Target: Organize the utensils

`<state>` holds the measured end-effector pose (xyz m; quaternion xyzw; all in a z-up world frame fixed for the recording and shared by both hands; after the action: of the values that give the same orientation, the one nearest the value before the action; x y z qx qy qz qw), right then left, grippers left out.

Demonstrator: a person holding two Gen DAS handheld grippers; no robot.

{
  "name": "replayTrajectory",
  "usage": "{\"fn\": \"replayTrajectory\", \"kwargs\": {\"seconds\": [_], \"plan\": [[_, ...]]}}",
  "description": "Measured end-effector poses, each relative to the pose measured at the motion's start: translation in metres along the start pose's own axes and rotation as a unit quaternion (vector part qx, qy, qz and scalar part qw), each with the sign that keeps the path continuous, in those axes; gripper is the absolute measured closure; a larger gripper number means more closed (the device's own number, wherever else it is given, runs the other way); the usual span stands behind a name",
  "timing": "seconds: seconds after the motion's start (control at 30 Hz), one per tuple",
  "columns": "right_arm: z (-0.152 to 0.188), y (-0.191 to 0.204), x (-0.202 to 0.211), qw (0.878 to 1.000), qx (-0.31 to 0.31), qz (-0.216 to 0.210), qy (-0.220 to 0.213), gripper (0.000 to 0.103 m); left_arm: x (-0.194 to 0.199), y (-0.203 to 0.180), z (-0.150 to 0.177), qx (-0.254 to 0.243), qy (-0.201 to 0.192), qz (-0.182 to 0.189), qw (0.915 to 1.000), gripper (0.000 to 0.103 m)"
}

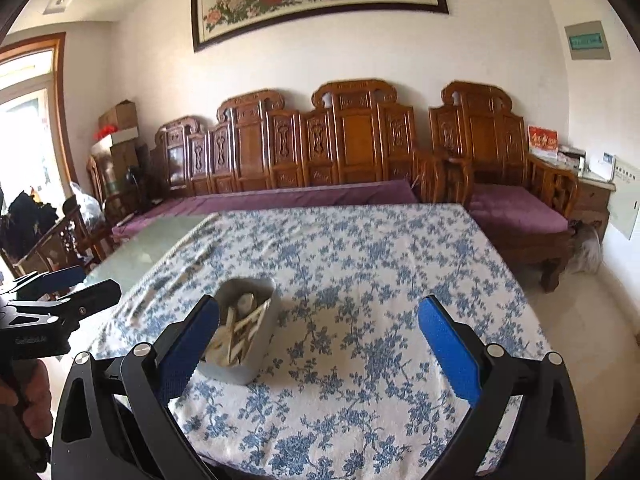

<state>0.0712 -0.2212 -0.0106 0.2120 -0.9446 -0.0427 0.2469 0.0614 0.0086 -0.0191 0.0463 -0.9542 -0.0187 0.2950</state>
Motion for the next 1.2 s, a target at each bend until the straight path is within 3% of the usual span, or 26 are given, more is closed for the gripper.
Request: {"fn": "replayTrajectory", "kwargs": {"seconds": [0.47,1.2], "plan": [[-0.031,0.021,0.048,0.998,0.025,-0.013,-0.057,0.003,0.056,0.002,-0.025,0.010,-0.059,-0.004,0.9982,0.008],[-0.032,0.023,0.048,0.998,0.025,-0.010,-0.057,0.003,0.058,0.003,-0.022,0.015,-0.062,-0.016,0.9978,0.008]]}}
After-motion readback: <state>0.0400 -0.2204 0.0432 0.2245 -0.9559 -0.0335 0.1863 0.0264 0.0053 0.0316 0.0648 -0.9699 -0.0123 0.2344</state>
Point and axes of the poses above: each gripper's, at about its wrist camera, not at the fingertips, and x roughly against the way its jaws point, y to its left, z to its underside, the point moved 1 cm from there along -x, roughly the way its jaws point, and after that the axes turned 11 degrees about -z, right-handed, at the moved point
